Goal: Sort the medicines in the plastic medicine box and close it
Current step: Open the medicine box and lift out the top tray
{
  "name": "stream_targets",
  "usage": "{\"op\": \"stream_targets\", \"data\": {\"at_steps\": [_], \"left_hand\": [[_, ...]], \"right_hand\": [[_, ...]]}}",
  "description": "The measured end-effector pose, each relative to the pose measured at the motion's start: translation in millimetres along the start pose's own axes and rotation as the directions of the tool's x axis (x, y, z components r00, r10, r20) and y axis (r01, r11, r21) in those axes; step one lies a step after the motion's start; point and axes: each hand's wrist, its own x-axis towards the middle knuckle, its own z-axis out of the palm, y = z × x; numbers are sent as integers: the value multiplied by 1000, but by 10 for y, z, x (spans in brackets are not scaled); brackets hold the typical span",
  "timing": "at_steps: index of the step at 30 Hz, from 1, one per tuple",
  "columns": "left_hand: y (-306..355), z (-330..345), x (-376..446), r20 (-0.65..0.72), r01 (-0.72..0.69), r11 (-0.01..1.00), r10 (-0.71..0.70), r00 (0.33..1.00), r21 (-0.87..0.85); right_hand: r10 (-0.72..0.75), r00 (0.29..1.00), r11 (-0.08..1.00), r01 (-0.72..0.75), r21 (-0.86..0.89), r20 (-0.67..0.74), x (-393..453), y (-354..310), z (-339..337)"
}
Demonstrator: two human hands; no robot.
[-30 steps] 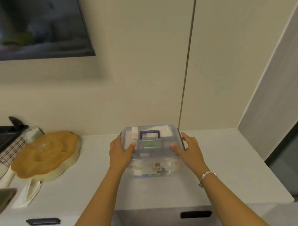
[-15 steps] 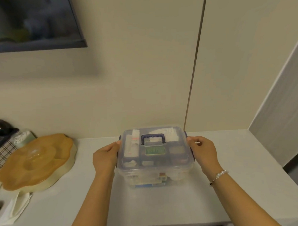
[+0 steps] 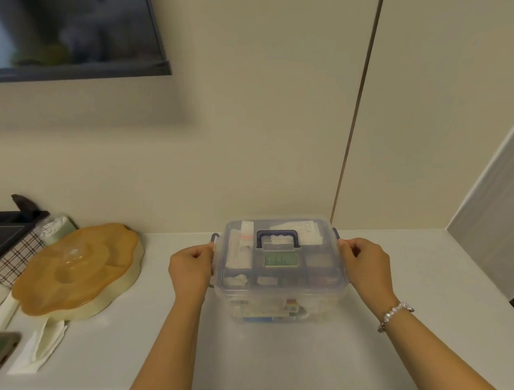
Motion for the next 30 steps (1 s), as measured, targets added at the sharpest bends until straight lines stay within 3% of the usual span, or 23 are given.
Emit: {"op": "stream_targets", "data": {"at_steps": [10,13,18,25,28,30], "left_hand": [[57,96,-8,89,47,999,-45,995,-19],[109,127,-29,111,-11,991,-4,994,131],[149,152,-98,176,-58,936,-5,984,348],[330,120,-195,192,56,998,-52,980,-16],[478,62,-262,117,-101,991,111,987,-88],[576,74,-321,104,-181,975,195,975,-127]], "right_hand": [[8,1000,1000,-8,27,-5,-20,-20,-22],[28,995,999,-29,18,91,-30,-76,-49],[15,979,954,47,-297,205,-89,-67,-55],[-30,983,994,11,109,179,-173,-169,-136],[-59,987,964,18,266,148,-209,-222,-219],[24,993,886,-76,458,118,-210,-255,-292]]}}
